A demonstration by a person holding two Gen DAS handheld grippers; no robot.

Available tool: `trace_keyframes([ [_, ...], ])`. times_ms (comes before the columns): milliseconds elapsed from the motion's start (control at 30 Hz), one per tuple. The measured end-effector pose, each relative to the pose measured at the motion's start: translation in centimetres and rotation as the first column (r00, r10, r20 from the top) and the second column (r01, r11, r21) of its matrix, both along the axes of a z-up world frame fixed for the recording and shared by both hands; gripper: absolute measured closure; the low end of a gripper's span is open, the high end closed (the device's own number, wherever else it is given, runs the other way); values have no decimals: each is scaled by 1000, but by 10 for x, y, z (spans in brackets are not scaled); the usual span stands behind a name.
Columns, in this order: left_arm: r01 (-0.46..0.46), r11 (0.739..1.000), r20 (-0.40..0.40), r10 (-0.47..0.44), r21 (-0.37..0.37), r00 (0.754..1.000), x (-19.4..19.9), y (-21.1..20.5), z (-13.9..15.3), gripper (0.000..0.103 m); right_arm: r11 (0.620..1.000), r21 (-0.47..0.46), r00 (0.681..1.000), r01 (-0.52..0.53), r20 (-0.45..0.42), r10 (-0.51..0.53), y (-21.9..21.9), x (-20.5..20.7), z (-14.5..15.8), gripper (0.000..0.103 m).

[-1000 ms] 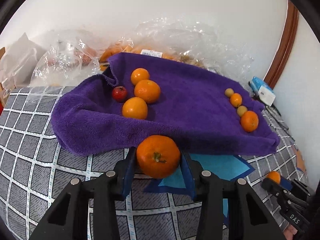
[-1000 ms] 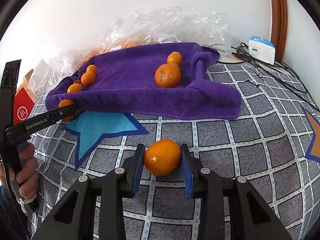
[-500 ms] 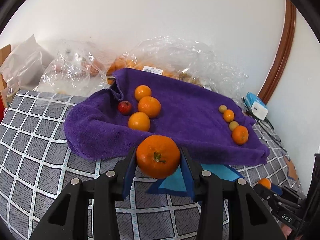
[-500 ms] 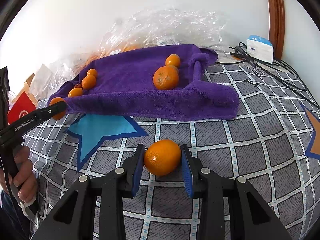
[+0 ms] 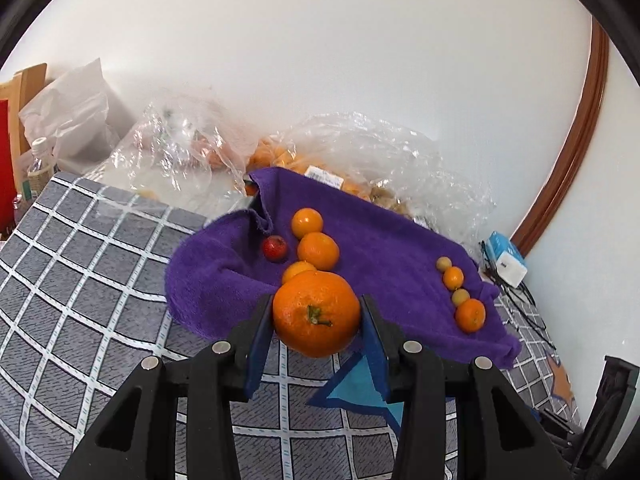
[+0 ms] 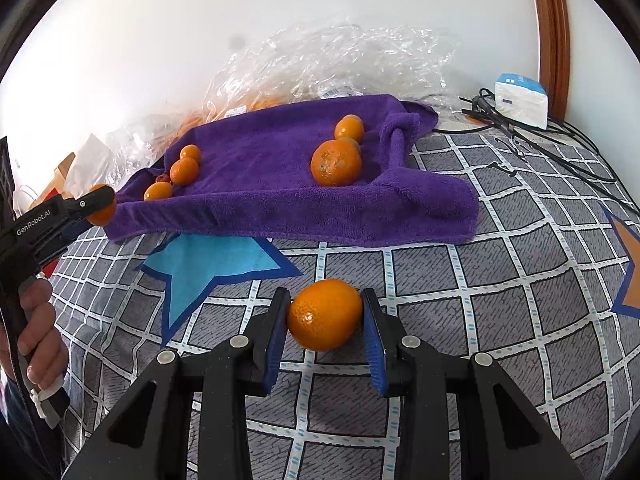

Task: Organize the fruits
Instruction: 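Lift both held fruits and carry them over the purple towel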

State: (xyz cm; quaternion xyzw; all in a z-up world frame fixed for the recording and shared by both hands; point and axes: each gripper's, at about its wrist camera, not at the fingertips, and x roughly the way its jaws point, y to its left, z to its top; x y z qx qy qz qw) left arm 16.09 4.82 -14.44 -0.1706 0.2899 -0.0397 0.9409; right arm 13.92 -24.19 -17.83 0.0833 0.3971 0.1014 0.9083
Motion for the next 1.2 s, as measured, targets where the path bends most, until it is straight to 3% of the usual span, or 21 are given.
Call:
trace_keyframes([
  [500,-13,999,43,15,-38,999,-9,7,11,63,999,-25,999,48,-22,-49,-5,0,7,68],
  [800,-28,999,38,30,-39,999,-8,9,10,63,996,-63,998,67,17,-66,-13,4,33,68],
  [1000,-48,999,25,49,-21,999,-5,11,9,63,995,-63,996,72,55,-69,-18,22,55,68],
  [1133,-73,997,26,72,29,997,-5,10,12,63,996,-65,995,57,80,-52,-17,39,68,68],
  [1200,-61,998,13,60,15,998,-4,12,16,63,997,-66,995,47,90,-41,-15,48,73,68],
])
